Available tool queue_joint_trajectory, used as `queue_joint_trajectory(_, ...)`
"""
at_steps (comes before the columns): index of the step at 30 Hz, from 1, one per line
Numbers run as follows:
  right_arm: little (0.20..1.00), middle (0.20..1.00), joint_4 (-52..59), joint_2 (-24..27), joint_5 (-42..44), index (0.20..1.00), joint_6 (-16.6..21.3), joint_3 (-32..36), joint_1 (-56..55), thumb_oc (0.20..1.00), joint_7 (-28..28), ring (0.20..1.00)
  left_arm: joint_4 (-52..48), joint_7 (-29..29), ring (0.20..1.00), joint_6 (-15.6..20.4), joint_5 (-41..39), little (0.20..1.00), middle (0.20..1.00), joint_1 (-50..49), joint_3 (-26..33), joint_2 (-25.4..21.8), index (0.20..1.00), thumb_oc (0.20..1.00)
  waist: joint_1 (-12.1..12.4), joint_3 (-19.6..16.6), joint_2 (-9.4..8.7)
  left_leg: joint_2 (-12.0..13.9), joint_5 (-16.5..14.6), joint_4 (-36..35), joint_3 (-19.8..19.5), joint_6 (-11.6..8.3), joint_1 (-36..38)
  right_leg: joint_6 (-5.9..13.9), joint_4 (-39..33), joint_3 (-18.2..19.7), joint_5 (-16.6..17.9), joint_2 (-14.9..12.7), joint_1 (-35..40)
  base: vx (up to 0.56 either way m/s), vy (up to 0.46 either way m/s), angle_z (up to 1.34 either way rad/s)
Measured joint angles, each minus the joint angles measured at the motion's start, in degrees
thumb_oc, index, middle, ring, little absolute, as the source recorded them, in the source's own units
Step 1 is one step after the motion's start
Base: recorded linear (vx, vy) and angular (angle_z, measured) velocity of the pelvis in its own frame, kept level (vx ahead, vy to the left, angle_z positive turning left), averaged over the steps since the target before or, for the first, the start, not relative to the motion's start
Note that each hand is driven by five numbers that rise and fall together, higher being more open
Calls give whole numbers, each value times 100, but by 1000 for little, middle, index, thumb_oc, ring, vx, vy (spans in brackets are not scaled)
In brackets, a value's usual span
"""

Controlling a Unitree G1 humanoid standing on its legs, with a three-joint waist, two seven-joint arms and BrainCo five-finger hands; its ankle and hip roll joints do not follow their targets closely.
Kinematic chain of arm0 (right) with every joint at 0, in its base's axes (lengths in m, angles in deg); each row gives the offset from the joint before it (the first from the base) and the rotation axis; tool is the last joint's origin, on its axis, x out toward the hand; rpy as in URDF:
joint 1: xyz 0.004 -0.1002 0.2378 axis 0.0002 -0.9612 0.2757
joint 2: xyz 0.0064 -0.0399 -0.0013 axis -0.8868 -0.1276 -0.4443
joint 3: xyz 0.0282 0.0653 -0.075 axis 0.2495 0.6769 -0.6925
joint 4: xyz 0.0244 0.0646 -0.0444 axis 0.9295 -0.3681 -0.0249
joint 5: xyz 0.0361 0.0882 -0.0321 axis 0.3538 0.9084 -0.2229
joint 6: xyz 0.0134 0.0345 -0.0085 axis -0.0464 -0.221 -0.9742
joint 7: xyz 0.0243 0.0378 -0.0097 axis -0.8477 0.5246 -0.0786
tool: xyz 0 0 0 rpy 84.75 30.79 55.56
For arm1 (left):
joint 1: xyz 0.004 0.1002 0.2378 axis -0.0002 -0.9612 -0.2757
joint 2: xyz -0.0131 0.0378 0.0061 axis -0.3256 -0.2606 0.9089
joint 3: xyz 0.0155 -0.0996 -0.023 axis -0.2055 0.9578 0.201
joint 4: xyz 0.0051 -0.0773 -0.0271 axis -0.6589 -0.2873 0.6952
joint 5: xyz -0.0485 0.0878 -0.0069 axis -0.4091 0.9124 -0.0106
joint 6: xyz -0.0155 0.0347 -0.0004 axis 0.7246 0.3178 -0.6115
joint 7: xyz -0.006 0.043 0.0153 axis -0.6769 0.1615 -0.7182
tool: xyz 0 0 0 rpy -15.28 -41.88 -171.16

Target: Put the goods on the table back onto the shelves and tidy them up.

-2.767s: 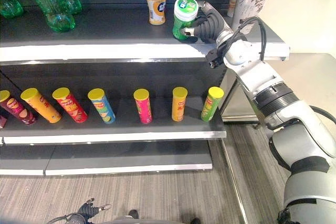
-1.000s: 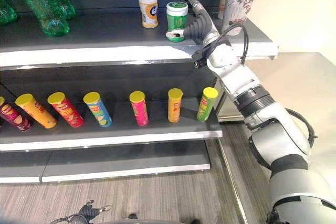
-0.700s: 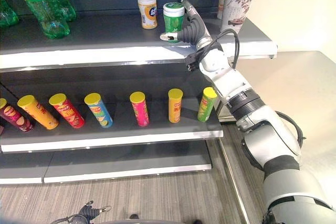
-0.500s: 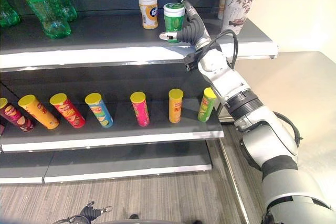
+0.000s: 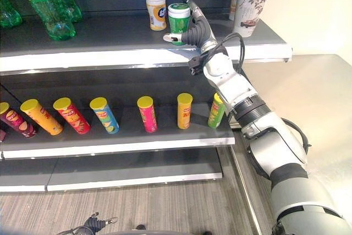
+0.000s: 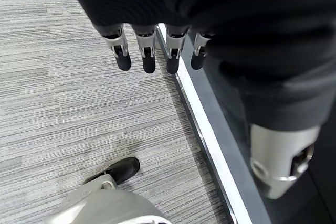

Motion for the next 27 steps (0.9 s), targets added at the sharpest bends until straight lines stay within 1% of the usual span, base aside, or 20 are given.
queue_joint_trajectory(11, 1000, 1000, -1, -180, -13, 1000, -4, 100, -4, 1000, 32, 1000, 0, -26, 1000, -1, -1, 1000, 1000, 9, 1, 2, 1000, 1000, 97, 4, 34, -9, 0, 0, -8, 0, -13, 1, 0, -8, -1, -4, -8, 0, 0, 0)
queue_joint_trajectory(27, 1000, 1000, 1, -284, -129, 1000, -2, 119, -4, 1000, 43, 1000, 4, -110, 1000, -5, -20, 1000, 1000, 3, 3, 21, 1000, 1000, 128, 6, 35, -18, 0, 0, -17, 0, -29, 3, 0, -18, -2, -3, -15, 0, 0, 0)
